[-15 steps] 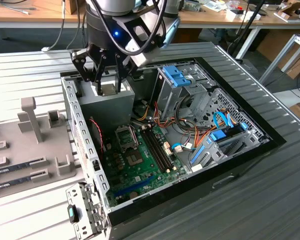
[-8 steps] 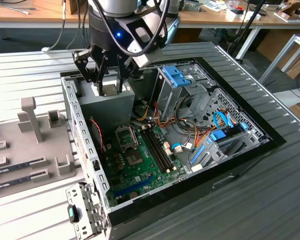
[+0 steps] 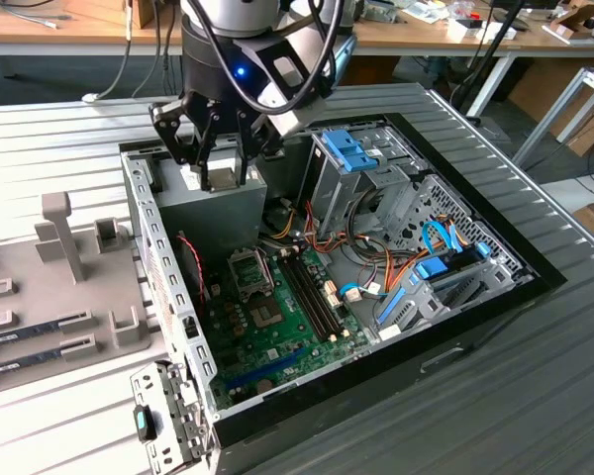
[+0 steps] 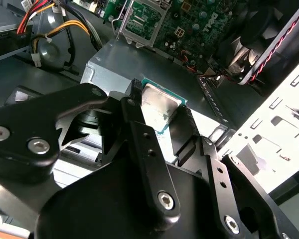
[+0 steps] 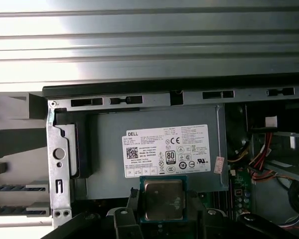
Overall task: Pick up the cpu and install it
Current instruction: 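Pick up the cpu and move it towards the insertion slot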
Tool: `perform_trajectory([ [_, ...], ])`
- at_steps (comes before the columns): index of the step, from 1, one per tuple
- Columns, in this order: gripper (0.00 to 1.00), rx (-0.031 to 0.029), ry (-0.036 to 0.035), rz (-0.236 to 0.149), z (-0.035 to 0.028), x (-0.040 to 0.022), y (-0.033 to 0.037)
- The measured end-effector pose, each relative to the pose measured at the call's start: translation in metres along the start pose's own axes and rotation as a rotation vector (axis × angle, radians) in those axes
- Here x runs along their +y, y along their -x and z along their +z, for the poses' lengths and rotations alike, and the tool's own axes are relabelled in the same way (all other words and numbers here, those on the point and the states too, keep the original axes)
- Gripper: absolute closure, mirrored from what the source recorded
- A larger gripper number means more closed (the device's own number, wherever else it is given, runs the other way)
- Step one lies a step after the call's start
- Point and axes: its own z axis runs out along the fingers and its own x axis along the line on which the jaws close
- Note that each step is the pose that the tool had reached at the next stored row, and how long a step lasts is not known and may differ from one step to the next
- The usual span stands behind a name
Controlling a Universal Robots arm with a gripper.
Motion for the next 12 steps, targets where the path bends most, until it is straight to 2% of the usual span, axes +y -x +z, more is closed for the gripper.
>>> perform_trajectory([
  [12,0.53,0.0001,-0.0005,0.000,0.0034,0.0000,0.0070],
])
